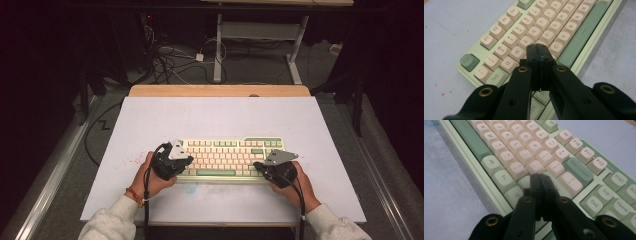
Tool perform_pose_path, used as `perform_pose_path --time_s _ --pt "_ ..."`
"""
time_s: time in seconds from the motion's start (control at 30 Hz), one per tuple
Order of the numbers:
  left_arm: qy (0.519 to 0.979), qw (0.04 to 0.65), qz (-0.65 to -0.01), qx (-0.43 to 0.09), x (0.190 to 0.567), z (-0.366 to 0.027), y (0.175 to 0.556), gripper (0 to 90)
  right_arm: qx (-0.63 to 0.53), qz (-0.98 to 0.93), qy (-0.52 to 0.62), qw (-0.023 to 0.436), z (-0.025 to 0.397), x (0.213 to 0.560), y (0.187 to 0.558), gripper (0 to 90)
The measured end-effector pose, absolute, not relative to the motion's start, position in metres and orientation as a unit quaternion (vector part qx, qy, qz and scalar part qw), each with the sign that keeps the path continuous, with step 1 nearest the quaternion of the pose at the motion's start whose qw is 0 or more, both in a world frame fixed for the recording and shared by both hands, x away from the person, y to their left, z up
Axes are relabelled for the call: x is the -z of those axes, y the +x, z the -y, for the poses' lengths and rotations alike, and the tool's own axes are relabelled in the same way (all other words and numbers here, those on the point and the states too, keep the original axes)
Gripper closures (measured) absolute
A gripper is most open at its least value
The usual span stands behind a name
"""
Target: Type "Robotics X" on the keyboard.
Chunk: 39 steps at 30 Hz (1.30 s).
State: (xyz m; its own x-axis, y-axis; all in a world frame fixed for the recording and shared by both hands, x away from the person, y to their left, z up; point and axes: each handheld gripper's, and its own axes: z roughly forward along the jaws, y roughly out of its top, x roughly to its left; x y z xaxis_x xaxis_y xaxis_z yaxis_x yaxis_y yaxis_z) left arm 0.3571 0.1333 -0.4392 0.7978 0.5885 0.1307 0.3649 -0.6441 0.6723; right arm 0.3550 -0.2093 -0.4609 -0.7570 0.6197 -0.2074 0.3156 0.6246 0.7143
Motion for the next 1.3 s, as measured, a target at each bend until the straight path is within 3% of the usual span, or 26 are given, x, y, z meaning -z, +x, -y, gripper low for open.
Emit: perform_pose_path --time_s 0.83,1.3 --pt "0.907 0.303 -0.251 -0.147 0.457 -0.107 0.368 87.3 -0.342 -0.873 0.269 0.222 0.210 0.461 0.355 89.8" --pt "0.904 0.307 -0.246 -0.166 0.451 -0.108 0.365 86.0 -0.344 -0.872 0.270 0.220 0.210 0.461 0.355 89.9"
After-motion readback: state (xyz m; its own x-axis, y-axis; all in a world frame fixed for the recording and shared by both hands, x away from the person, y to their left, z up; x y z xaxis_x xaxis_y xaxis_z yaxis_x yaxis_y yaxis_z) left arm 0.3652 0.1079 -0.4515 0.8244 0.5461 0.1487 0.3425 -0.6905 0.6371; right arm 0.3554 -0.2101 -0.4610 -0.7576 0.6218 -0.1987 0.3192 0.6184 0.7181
